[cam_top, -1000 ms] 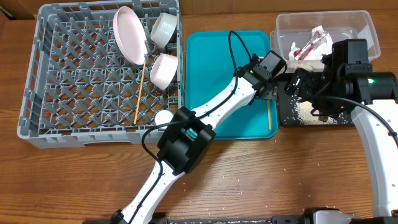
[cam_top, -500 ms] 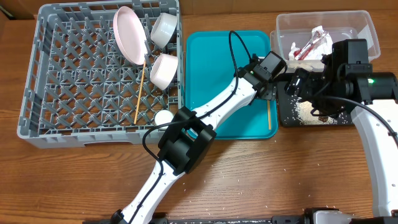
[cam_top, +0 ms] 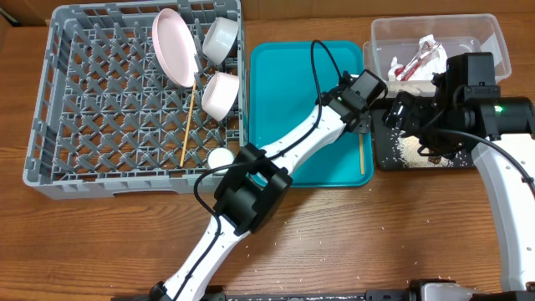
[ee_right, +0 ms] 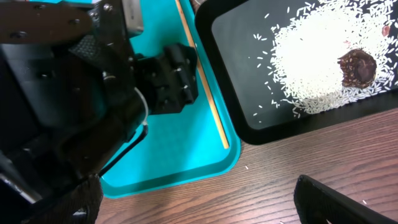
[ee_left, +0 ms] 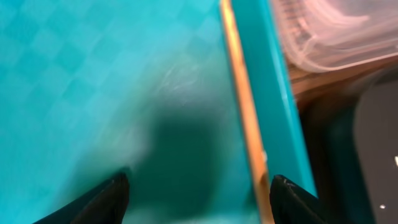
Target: Sort waste into correct bins and load items into the dishwasher
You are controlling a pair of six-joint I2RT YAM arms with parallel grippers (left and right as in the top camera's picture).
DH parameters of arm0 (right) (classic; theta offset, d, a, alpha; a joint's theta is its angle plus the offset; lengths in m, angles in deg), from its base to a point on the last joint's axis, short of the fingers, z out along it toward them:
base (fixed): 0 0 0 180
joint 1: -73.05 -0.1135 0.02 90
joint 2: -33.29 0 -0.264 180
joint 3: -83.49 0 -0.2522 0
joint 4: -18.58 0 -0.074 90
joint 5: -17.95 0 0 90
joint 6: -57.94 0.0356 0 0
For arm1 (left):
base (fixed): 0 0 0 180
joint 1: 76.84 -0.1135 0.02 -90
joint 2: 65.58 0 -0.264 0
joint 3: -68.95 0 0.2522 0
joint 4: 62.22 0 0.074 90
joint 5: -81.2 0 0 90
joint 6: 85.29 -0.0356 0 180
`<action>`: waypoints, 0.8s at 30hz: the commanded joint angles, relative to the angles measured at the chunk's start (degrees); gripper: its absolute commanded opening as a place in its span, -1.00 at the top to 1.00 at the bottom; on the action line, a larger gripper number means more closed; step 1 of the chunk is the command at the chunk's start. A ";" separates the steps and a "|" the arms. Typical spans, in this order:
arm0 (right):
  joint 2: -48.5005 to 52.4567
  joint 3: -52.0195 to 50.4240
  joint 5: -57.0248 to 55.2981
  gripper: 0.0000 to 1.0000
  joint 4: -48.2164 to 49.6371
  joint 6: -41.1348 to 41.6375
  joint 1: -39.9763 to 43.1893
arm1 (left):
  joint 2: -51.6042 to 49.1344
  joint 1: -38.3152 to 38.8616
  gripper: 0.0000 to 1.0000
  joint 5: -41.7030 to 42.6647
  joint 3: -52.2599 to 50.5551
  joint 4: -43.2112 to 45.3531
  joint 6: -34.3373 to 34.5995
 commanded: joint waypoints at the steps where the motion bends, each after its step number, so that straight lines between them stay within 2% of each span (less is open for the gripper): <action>1: -0.07 -0.04 -0.61 -1.00 0.31 -0.22 -0.17 | -3.50 1.31 -0.49 -1.84 -0.94 0.52 -4.59; 8: -0.07 -0.04 -0.61 -1.00 0.31 -0.22 -0.17 | -4.35 2.49 -0.49 -5.57 -0.94 0.59 -5.44; 15: -0.07 -0.04 -0.63 -1.00 0.31 -0.22 -0.17 | -6.21 2.60 -0.36 -5.44 -0.94 -0.20 -5.49; 18: -0.07 -0.04 -0.61 -1.00 0.31 -0.22 -0.17 | -6.27 2.58 -0.10 -5.44 -0.94 -1.05 -5.42; 22: -0.07 -0.04 -0.61 -1.00 0.31 -0.22 -0.17 | -6.25 2.49 0.10 -5.44 -0.92 -1.60 -5.42; 24: -0.07 -0.04 -0.61 -1.00 0.31 -0.22 -0.17 | -6.23 2.45 0.36 -5.44 -0.79 -2.14 -5.40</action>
